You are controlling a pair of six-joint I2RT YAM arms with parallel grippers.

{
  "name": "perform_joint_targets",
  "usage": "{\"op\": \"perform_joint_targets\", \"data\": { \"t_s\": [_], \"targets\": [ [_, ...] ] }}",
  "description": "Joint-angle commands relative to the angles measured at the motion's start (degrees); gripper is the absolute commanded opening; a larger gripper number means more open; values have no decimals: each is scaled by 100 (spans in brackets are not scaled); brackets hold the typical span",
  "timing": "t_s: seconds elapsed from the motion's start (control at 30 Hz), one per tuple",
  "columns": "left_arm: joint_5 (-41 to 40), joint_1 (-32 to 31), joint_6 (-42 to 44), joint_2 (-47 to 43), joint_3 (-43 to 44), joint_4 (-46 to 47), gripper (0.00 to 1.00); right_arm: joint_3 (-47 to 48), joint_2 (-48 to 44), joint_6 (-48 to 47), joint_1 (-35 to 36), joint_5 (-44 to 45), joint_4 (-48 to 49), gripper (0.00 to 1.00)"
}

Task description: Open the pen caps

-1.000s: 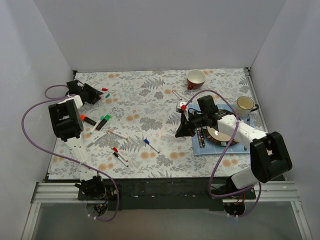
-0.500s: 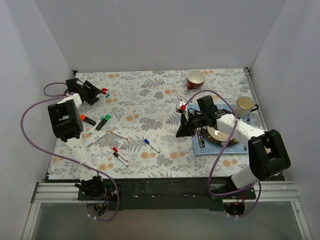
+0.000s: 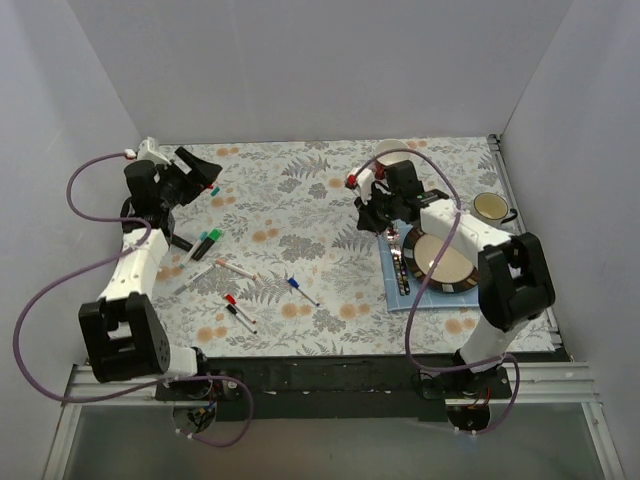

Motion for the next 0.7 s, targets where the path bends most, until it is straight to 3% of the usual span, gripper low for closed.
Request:
{"op": "perform_joint_targets", "data": {
  "t_s": [0.0,0.17,0.3,0.67],
  "targets": [
    [226,-9,249,-798,-793,126,96,1336,981,-264,-21,1201,-402,1],
    [516,-9,555,-1827,-1628,-75,98,2936,2421,-528,-21,1572,-1063,1],
    [52,-280,925,-2513,-1928,-437,98,4271,3223,-607,-21,1774,-1537,6],
    [357,-325,601,-2339,-1990,-366,98,4723,3875,-625,-21,2223,-1617,28]
  ]
}}
